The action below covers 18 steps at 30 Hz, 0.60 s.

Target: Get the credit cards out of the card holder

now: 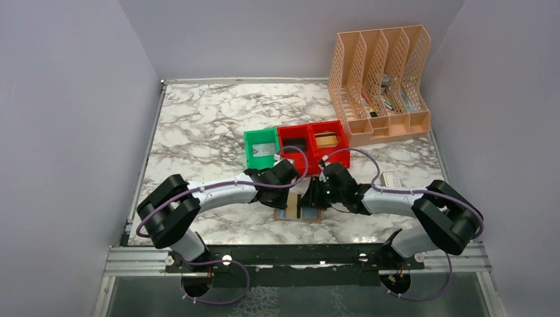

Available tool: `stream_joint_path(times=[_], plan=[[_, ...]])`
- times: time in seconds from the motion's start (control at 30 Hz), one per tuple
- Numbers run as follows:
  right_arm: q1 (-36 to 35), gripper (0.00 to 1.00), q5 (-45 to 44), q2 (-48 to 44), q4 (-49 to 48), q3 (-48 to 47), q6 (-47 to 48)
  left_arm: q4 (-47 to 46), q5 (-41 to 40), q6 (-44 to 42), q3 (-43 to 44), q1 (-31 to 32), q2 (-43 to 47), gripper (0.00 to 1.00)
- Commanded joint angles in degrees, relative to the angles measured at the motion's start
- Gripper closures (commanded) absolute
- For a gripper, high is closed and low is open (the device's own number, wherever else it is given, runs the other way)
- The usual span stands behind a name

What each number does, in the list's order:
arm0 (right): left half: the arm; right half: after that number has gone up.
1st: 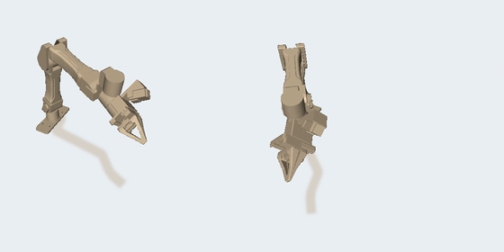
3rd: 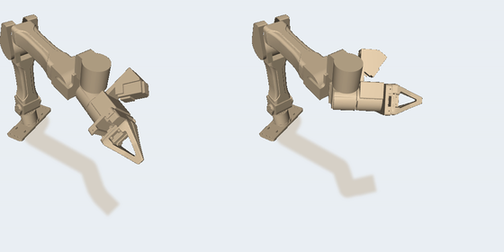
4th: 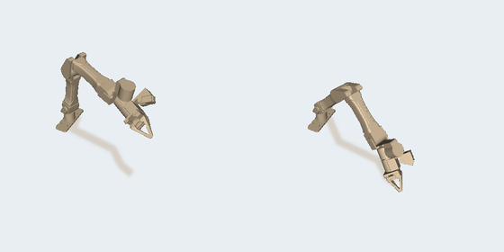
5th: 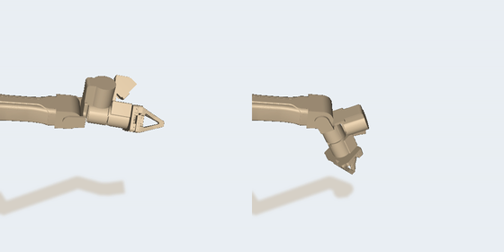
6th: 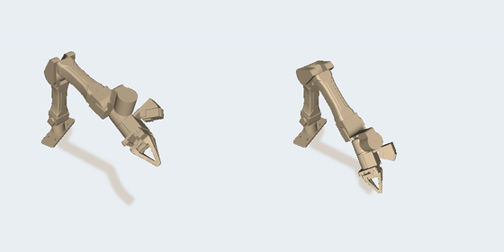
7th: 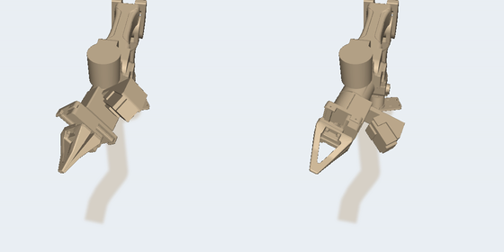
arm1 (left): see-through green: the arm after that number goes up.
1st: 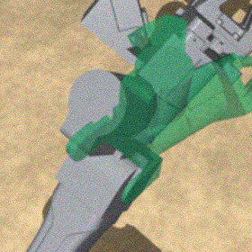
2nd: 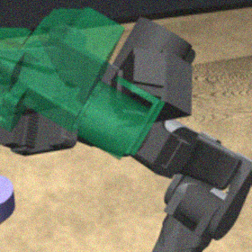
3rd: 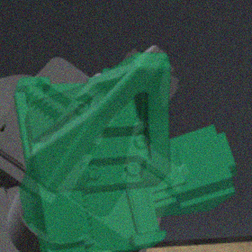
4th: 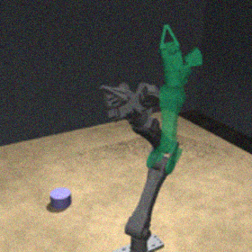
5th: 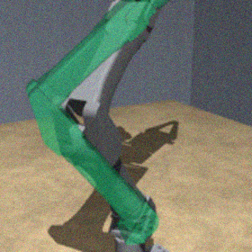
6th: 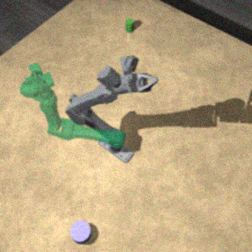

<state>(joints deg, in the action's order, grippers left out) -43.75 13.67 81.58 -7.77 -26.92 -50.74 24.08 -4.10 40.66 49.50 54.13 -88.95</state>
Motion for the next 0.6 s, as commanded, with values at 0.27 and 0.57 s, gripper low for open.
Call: stream_joint_path(times=[0.27,0.57], plan=[[0.36,0.99,-2.46,1.44,-2.68,3.01,-1.95,2.59,-2.84,0.07,-0.23,0.15,-1.06,0.74],[4.37,0.99,2.82,-1.57,-2.7,4.18,1.67,2.58,-2.55,0.03,0.05,0.13,-1.36,0.74]])
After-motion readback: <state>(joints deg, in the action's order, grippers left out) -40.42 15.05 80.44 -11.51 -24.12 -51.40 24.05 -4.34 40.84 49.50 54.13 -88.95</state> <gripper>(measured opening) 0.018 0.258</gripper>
